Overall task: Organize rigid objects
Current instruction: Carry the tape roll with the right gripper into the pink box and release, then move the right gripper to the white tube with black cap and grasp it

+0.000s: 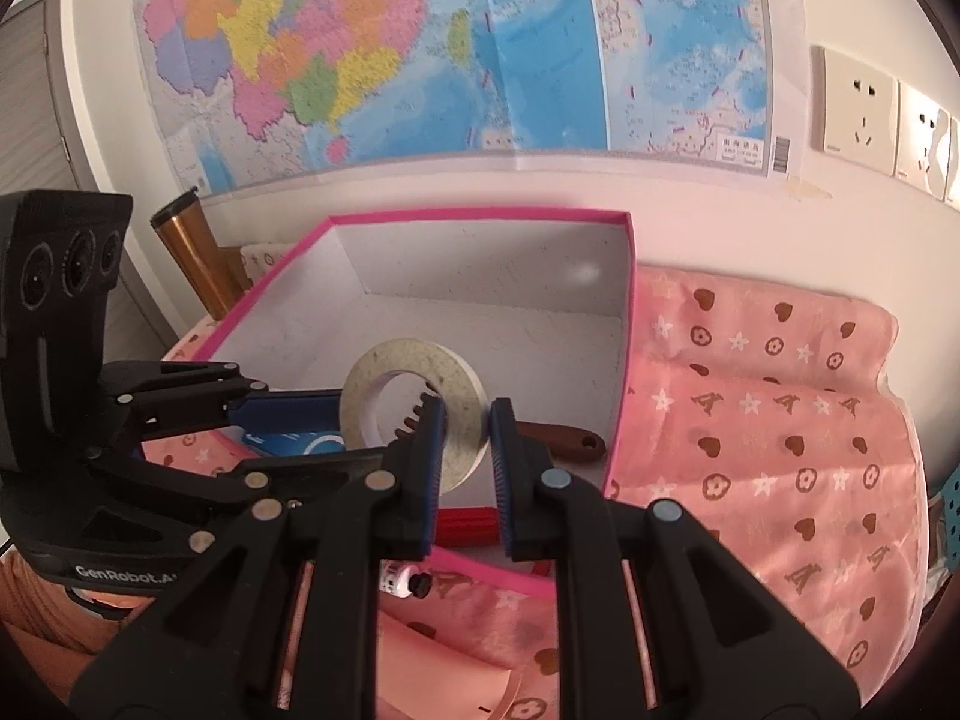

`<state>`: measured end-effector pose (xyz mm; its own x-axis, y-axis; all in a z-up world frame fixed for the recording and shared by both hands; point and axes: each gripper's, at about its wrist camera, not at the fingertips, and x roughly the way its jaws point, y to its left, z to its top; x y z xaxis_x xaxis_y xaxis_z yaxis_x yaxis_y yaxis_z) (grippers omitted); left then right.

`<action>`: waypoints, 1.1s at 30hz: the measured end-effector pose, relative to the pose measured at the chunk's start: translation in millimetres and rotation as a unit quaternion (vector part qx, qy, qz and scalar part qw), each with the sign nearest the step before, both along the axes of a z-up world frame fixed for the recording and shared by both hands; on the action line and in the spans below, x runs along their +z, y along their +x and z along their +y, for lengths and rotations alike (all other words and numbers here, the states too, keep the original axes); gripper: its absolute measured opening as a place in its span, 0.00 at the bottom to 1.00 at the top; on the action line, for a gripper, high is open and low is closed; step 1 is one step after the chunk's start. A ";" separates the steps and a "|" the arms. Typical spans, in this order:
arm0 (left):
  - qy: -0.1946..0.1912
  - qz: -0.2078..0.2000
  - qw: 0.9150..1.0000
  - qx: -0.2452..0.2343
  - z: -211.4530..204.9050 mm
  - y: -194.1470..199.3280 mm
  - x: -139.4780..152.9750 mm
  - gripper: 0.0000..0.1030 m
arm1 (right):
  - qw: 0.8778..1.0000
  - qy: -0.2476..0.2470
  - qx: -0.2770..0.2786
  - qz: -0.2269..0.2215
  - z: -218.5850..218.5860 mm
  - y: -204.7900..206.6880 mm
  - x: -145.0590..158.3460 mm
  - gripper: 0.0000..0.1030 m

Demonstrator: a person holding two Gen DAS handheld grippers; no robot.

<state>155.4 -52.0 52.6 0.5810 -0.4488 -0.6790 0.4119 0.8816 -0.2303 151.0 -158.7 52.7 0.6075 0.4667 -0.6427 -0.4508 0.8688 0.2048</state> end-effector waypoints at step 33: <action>0.007 -0.060 0.996 0.066 58.6 -57.8 -0.9 0.46 | 0.999 0.030 -0.024 -0.002 -29.5 -46.4 -13.4 0.40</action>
